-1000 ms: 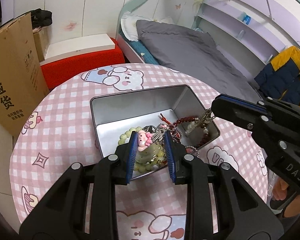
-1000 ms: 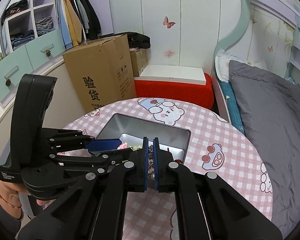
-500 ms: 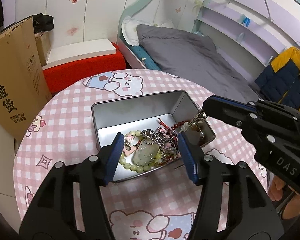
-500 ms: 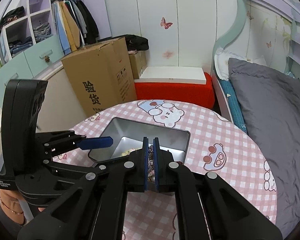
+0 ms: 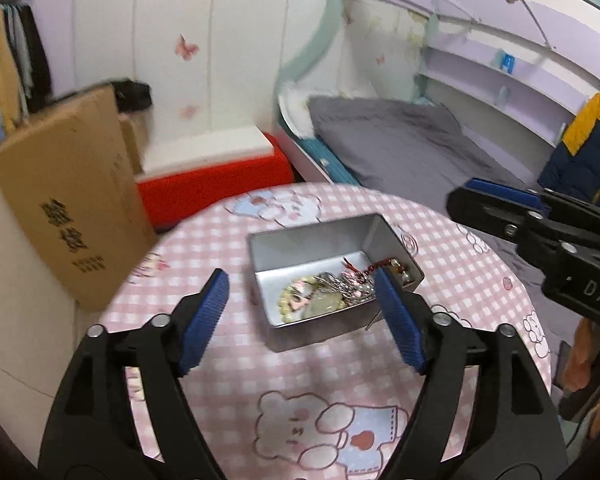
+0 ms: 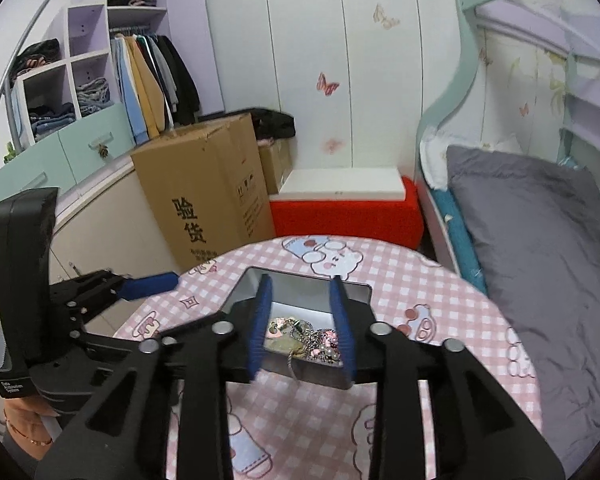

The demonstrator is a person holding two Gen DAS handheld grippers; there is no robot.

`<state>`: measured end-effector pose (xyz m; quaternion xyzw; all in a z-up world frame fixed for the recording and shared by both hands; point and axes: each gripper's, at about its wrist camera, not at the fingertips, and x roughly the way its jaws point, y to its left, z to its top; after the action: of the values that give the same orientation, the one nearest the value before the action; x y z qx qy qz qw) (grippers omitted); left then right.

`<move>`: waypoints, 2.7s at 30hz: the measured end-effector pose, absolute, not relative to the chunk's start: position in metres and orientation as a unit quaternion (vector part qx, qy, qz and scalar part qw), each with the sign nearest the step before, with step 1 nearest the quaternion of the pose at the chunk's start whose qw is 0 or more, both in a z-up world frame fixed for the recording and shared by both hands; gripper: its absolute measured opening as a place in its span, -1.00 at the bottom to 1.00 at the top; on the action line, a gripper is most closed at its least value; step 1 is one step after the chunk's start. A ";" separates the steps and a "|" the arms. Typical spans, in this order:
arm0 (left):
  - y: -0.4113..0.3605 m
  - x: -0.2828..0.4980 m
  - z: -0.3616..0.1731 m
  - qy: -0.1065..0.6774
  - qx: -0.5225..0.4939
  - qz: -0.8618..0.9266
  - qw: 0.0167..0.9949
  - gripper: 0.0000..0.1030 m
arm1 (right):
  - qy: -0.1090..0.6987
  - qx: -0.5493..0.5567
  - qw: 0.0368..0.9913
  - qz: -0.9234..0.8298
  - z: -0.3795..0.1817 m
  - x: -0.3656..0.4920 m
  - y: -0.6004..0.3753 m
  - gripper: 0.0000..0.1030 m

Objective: Organize jewelry

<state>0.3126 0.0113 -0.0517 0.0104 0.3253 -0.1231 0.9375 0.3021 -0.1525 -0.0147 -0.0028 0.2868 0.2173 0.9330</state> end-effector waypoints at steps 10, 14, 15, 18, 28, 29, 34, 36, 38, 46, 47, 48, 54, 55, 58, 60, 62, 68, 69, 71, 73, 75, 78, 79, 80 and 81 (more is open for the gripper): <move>0.013 0.221 -0.012 0.240 0.067 -0.059 0.967 0.76 | 0.218 -0.040 0.957 0.189 0.013 0.213 -0.152 0.31; 0.015 0.176 0.000 0.200 0.065 -0.046 0.977 0.79 | 0.181 -0.054 0.968 0.164 0.018 0.171 -0.150 0.52; 0.017 0.164 0.003 0.190 0.063 -0.044 0.979 0.80 | 0.173 -0.054 0.970 0.159 0.019 0.160 -0.150 0.55; 0.019 0.129 0.011 0.161 0.058 -0.039 0.984 0.83 | 0.154 -0.049 0.976 0.149 0.015 0.131 -0.150 0.66; 0.021 0.046 0.011 0.116 0.035 -0.023 0.992 0.86 | 0.111 -0.033 0.986 0.123 0.004 0.055 -0.151 0.81; 0.021 0.039 0.011 0.112 0.035 -0.019 0.993 0.86 | 0.108 -0.030 0.986 0.119 0.005 0.049 -0.153 0.82; 0.021 0.018 0.014 0.099 0.025 -0.018 0.995 0.87 | 0.088 -0.026 0.990 0.110 0.009 0.024 -0.158 0.83; 0.020 0.010 0.015 0.094 0.021 -0.022 0.995 0.87 | 0.080 -0.030 0.991 0.106 0.011 0.015 -0.157 0.83; 0.018 0.003 0.016 0.090 0.019 -0.026 0.995 0.87 | 0.074 -0.031 0.991 0.103 0.010 0.007 -0.157 0.83; 0.014 -0.018 0.019 0.072 0.016 -0.028 0.997 0.87 | 0.060 -0.037 0.993 0.096 0.012 -0.016 -0.156 0.83; 0.013 -0.019 0.020 0.071 0.017 -0.026 0.997 0.87 | 0.059 -0.038 0.993 0.095 0.013 -0.017 -0.156 0.83; 0.013 -0.021 0.019 0.070 0.017 -0.025 0.997 0.87 | 0.058 -0.040 0.993 0.094 0.014 -0.019 -0.155 0.83; 0.010 -0.028 0.020 0.062 0.024 -0.019 0.998 0.87 | 0.053 -0.042 0.994 0.085 0.014 -0.026 -0.154 0.83; 0.010 -0.029 0.021 0.060 0.025 -0.018 0.998 0.87 | 0.051 -0.044 0.994 0.084 0.014 -0.028 -0.154 0.83; 0.010 -0.031 0.021 0.059 0.024 -0.019 0.998 0.87 | 0.047 -0.048 0.995 0.079 0.015 -0.032 -0.153 0.83; 0.010 -0.032 0.021 0.058 0.024 -0.019 0.998 0.87 | 0.045 -0.049 0.995 0.078 0.015 -0.034 -0.153 0.84; 0.010 -0.033 0.021 0.057 0.025 -0.016 0.998 0.87 | 0.044 -0.050 0.995 0.078 0.015 -0.035 -0.151 0.84; 0.009 -0.039 0.024 0.050 0.027 -0.012 0.998 0.87 | 0.042 -0.048 0.995 0.079 0.016 -0.038 -0.151 0.84; 0.009 -0.040 0.025 0.047 0.028 -0.011 0.998 0.87 | 0.040 -0.049 0.995 0.078 0.016 -0.039 -0.151 0.84; 0.008 -0.042 0.025 0.044 0.029 -0.010 0.999 0.87 | 0.039 -0.050 0.995 0.078 0.015 -0.040 -0.152 0.84; 0.008 -0.043 0.026 0.038 0.030 -0.009 0.999 0.87 | 0.038 -0.049 0.995 0.078 0.015 -0.041 -0.153 0.84; 0.008 -0.045 0.026 0.032 0.031 -0.008 0.999 0.87 | 0.037 -0.048 0.995 0.078 0.016 -0.043 -0.153 0.84; 0.008 -0.047 0.026 0.027 0.028 -0.011 0.999 0.87 | 0.033 -0.051 0.995 0.076 0.017 -0.045 -0.153 0.84; 0.008 -0.047 0.026 0.026 0.027 -0.011 0.999 0.87 | 0.032 -0.051 0.995 0.076 0.017 -0.045 -0.153 0.84; 0.008 -0.047 0.026 0.027 0.026 -0.013 0.999 0.87 | 0.031 -0.051 0.995 0.076 0.017 -0.046 -0.153 0.84; 0.008 -0.047 0.026 0.027 0.027 -0.014 0.999 0.87 | 0.031 -0.052 0.995 0.075 0.017 -0.047 -0.154 0.84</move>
<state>-0.0470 0.0076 0.0259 0.0266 0.0273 -0.0135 0.9992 -0.0467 -0.1537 0.0174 -0.0518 0.0308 0.0747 0.9954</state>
